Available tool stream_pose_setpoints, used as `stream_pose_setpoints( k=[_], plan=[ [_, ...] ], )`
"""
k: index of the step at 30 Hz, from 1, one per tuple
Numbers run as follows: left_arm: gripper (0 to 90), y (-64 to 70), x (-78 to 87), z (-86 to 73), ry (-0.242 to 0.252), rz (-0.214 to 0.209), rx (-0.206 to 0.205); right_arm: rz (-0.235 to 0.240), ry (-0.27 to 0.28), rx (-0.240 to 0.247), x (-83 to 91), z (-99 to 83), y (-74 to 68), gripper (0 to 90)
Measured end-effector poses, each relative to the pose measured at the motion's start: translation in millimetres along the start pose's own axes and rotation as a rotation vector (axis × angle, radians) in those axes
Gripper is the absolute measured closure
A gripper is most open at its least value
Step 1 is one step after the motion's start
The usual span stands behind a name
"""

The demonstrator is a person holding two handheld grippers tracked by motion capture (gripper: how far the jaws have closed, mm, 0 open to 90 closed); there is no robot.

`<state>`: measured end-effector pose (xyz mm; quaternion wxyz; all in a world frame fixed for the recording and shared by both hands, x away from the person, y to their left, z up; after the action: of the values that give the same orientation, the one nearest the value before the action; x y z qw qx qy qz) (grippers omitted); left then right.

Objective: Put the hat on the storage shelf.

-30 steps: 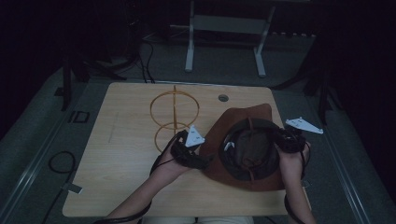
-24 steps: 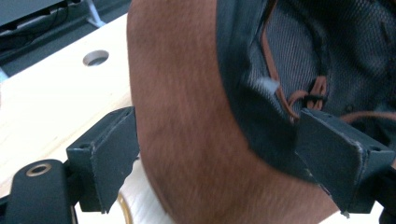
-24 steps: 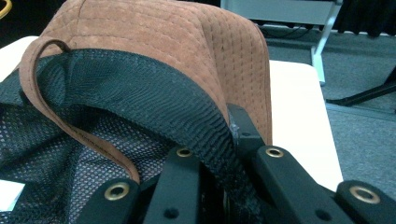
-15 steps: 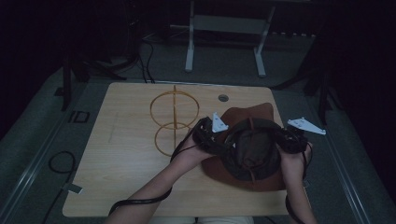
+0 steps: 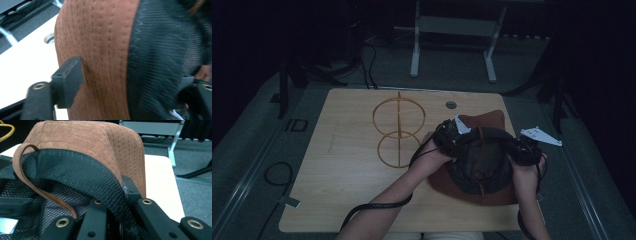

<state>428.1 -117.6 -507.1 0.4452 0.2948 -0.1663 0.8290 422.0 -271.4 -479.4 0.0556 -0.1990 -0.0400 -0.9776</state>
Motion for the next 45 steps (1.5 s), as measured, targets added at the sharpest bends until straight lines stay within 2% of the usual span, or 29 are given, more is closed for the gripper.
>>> stream_pose_setpoints(
  k=[1,4,6,7,8,10,15,22,24,27,31,34,36,37,39,41,42,43,44,45],
  plan=[
    [31.8,-2.9,-1.9,-1.7,0.0,0.011,0.02,0.002,0.001,0.0,0.5,-0.1,-0.8,83.9],
    [51.4,-8.2,-4.7,-3.5,0.006,0.027,0.049,0.001,-0.002,0.008,1.6,-2.2,-3.6,83.9],
    [65.1,-9.8,-6.2,-4.6,-0.004,0.037,0.05,-0.001,-0.006,0.009,1.6,-3.2,-4.2,83.9],
    [65.1,-10.9,-8.0,-4.9,-0.012,0.053,0.039,0.0,-0.008,0.011,1.7,-4.0,-4.9,83.9],
    [76.5,-10.7,-8.8,-4.7,-0.019,0.055,0.029,0.005,-0.015,0.01,2.6,-5.6,-7.0,83.9],
    [85.1,-11.9,-9.3,-3.1,-0.016,0.078,0.019,0.008,-0.014,0.012,3.4,-6.7,-9.3,83.8],
    [86.7,-18.4,-5.2,-0.6,0.004,0.098,0.031,0.009,-0.009,0.002,5.6,-8.2,-14.1,83.3],
    [87.0,-19.8,4.7,7.2,0.037,0.123,0.018,0.018,0.006,-0.006,14.0,-7.6,-18.9,79.7],
    [87.1,-19.4,7.5,10.3,0.043,0.137,-0.002,0.022,0.011,-0.007,16.4,-8.2,-18.7,76.6],
    [87.2,-19.1,13.4,15.9,0.075,0.149,-0.006,0.055,0.002,-0.025,21.9,-11.1,-17.9,66.6],
    [87.2,-17.5,19.1,21.1,0.113,0.158,-0.02,0.107,-0.004,-0.016,34.5,-15.6,-16.4,52.8],
    [87.1,-16.5,22.1,23.5,0.127,0.171,-0.024,0.154,0.0,0.0,48.3,-20.3,-16.0,49.3],
    [87.1,-17.7,24.9,24.6,0.145,0.167,-0.012,0.183,0.004,0.015,57.2,-21.9,-16.8,46.1],
    [87.1,-18.9,26.8,24.6,0.152,0.179,-0.016,0.183,0.012,0.033,62.1,-22.2,-15.8,43.5],
    [87.1,-17.5,30.7,26.5,0.191,0.157,-0.022,0.194,0.031,0.05,72.2,-21.4,-12.1,42.0],
    [87.1,-14.6,34.7,28.6,0.224,0.124,-0.032,0.176,0.056,0.079,78.6,-19.5,-3.0,43.4],
    [87.1,-13.6,37.8,29.4,0.235,0.132,-0.055,0.157,0.069,0.089,79.9,-18.4,3.4,43.4],
    [87.1,-12.4,40.5,29.8,0.242,0.135,-0.064,0.151,0.074,0.089,80.7,-18.0,9.5,43.4],
    [87.1,-9.2,43.2,30.5,0.262,0.102,-0.075,0.15,0.073,0.082,81.2,-18.2,15.6,43.6],
    [87.1,-8.1,46.2,30.5,0.274,0.106,-0.093,0.14,0.076,0.076,80.8,-18.2,22.4,44.8]
  ],
)
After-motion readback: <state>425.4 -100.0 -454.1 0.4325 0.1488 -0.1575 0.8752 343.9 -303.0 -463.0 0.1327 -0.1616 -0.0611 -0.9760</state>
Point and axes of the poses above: each handheld gripper's, and its own axes: x roughly backward along the jaws, z roughly out of its top, y roughly to its right, the point moved 10 cm from there along -x, roughly forward along the jaws, and after that the axes turned 13 degrees about -z, right-handed, at the moved point
